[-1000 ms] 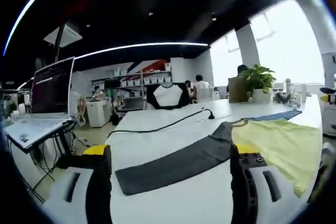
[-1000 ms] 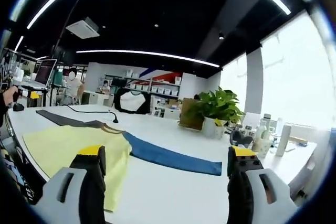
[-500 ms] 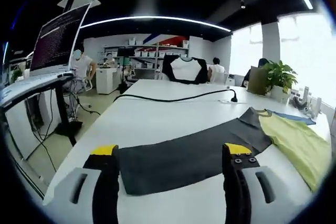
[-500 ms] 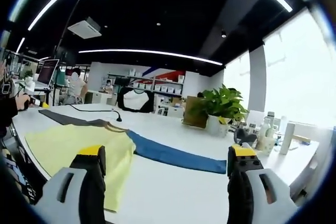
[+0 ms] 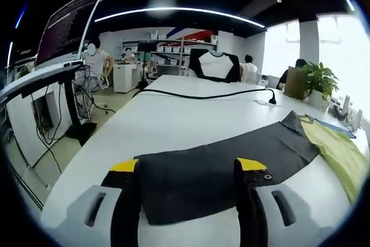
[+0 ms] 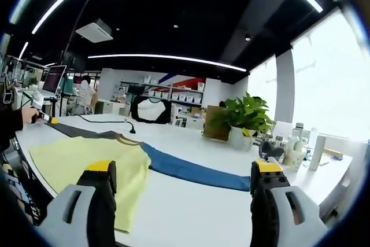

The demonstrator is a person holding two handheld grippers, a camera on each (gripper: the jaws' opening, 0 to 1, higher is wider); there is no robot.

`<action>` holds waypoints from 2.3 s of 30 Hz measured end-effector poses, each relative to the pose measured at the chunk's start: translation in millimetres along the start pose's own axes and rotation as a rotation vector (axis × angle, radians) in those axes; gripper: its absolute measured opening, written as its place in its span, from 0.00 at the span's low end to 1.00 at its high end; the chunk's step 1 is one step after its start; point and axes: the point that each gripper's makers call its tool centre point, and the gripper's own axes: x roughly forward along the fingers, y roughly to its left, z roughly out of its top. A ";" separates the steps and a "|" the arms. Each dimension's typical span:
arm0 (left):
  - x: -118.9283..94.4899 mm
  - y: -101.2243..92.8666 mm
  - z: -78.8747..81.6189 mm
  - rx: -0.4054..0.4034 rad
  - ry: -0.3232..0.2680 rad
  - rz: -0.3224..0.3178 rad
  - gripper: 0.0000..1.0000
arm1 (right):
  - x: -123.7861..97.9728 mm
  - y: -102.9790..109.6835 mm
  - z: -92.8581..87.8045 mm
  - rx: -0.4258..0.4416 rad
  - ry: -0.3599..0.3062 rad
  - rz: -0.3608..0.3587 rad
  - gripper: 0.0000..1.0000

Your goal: Fold the garment on the visible template until the final outline fits inside the template.

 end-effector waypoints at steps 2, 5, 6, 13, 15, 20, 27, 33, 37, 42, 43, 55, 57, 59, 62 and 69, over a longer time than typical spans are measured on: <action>0.0 2.8 -0.9 0.031 0.005 0.016 0.61 | 0.1 0.2 0.3 0.003 -0.001 0.003 0.99; -0.4 17.8 -2.6 0.096 0.040 0.098 0.47 | -0.5 0.2 1.7 0.001 -0.004 0.001 0.99; -0.6 18.8 -3.0 0.120 0.043 0.106 0.43 | -0.6 0.3 1.8 0.000 -0.004 0.001 0.99; -2.8 21.2 0.4 0.124 -0.009 0.111 0.21 | -2.0 3.8 1.1 -0.006 -0.001 0.010 0.99; -3.5 20.7 0.5 0.120 -0.002 0.113 0.20 | -2.6 3.5 0.5 -0.007 0.002 0.011 0.99; 2.1 19.5 1.3 0.183 0.056 0.120 0.05 | -4.4 -0.1 0.4 -0.006 0.001 0.002 0.99; 3.7 23.4 2.8 0.071 0.076 0.086 0.02 | -5.2 -1.0 -1.0 -0.007 0.001 0.002 0.99; 6.2 23.6 3.9 0.032 0.053 0.113 0.02 | -6.4 -5.8 -0.9 -0.008 0.000 -0.010 0.99; 4.8 21.8 11.5 0.020 0.029 0.112 0.02 | -6.0 -5.2 -2.0 -0.012 0.006 -0.008 0.99; -1.8 14.1 31.7 0.011 -0.011 0.103 0.02 | -4.9 -4.3 -5.6 -0.008 0.017 -0.002 0.99; -3.1 12.3 36.3 0.062 -0.003 0.101 0.02 | -5.0 -4.4 -6.0 -0.007 0.018 -0.003 0.99; -15.8 -23.7 87.9 0.043 -0.077 0.034 0.02 | -6.2 -3.4 -10.8 0.013 0.024 0.002 0.99; -18.7 -31.1 96.9 0.044 -0.098 0.023 0.02 | -6.7 -3.6 -10.7 0.023 0.024 0.005 0.99; -19.4 -36.0 102.3 0.038 -0.101 0.012 0.02 | -7.5 -3.3 -10.0 0.020 0.020 0.005 0.99; -21.7 -44.4 112.3 0.014 -0.122 -0.011 0.02 | -8.5 -4.7 -11.6 0.013 0.026 -0.001 0.99; -26.2 -72.7 134.3 -0.004 -0.137 -0.075 0.01 | -8.1 -4.0 -15.1 0.012 0.035 0.004 0.99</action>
